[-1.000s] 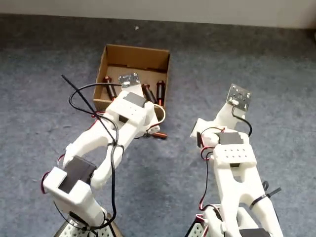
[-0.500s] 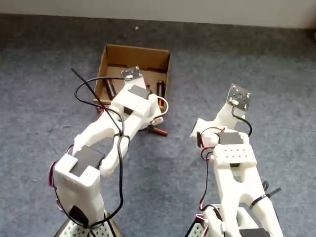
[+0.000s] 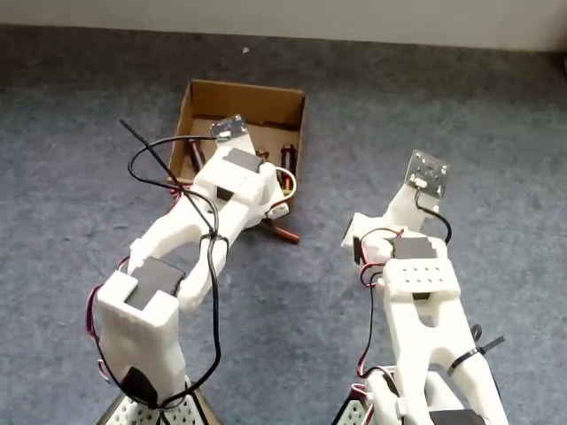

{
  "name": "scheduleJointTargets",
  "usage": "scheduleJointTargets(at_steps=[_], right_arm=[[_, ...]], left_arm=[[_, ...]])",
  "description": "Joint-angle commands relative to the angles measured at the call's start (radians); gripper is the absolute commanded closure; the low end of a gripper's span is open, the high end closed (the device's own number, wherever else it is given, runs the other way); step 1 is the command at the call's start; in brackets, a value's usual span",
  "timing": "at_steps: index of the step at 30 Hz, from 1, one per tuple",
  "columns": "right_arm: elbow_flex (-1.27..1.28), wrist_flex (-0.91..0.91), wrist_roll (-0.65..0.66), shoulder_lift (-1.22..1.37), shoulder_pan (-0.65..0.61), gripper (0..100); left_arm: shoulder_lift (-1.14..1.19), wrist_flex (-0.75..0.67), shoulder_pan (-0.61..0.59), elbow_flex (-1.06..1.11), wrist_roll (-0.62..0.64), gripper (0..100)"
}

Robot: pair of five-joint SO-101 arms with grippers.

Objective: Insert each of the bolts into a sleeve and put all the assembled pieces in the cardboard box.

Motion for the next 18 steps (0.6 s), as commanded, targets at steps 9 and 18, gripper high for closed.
scheduleJointTargets(at_steps=[9,18], right_arm=[[-0.005,-0.018,0.015,-0.038,0.004,99.4],[-0.005,-0.018,0.015,-0.038,0.004,99.4]], left_arm=[[0.022,0.046,-0.042,-0.018,0.002,85],[0.022,0.089,-0.024,-0.019,0.002,85]])
